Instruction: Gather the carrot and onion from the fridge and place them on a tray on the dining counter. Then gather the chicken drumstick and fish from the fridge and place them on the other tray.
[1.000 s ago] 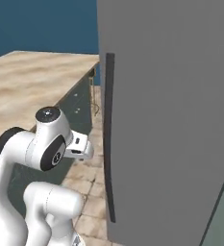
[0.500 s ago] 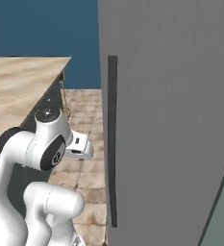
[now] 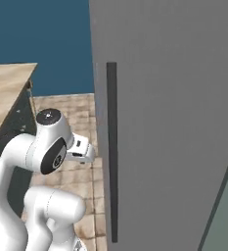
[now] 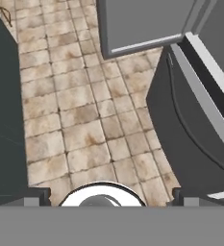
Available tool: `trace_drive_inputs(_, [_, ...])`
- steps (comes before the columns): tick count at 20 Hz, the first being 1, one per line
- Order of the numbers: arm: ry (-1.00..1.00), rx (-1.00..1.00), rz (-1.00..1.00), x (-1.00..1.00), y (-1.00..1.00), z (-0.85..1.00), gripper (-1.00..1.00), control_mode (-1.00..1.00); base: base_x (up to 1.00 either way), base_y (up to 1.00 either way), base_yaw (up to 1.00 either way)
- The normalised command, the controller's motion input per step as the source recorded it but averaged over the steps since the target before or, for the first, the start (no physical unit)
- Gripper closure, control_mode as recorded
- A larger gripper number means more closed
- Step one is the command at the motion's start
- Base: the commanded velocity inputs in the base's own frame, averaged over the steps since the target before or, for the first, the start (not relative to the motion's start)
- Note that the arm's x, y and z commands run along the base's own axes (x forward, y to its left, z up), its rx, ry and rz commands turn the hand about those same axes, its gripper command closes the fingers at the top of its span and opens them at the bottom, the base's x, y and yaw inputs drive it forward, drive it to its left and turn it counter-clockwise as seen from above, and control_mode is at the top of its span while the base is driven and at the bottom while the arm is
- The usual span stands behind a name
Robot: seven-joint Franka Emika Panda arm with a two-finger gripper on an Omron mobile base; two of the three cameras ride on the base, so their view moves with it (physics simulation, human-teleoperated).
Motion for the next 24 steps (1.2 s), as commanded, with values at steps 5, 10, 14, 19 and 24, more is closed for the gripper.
trace_drive_inputs(5, [0.0, 0.0, 0.0, 0.0, 0.0, 0.0, -1.0, 1.0, 0.35, 0.41, -0.36])
trace_drive_inputs(10, [0.0, 0.0, 0.0, 0.0, 0.0, 0.0, -1.0, 1.0, 0.32, 0.45, -0.37])
trace_drive_inputs(14, [0.0, 0.0, 0.0, 0.0, 0.0, 0.0, -1.0, 1.0, 0.19, 0.55, -0.38])
trace_drive_inputs(19, [0.0, 0.0, 0.0, 0.0, 0.0, 0.0, -1.0, 1.0, 0.23, 0.54, -0.38])
trace_drive_inputs(24, [0.0, 0.0, 0.0, 0.0, 0.0, 0.0, -1.0, 1.0, 0.27, 0.48, -0.4])
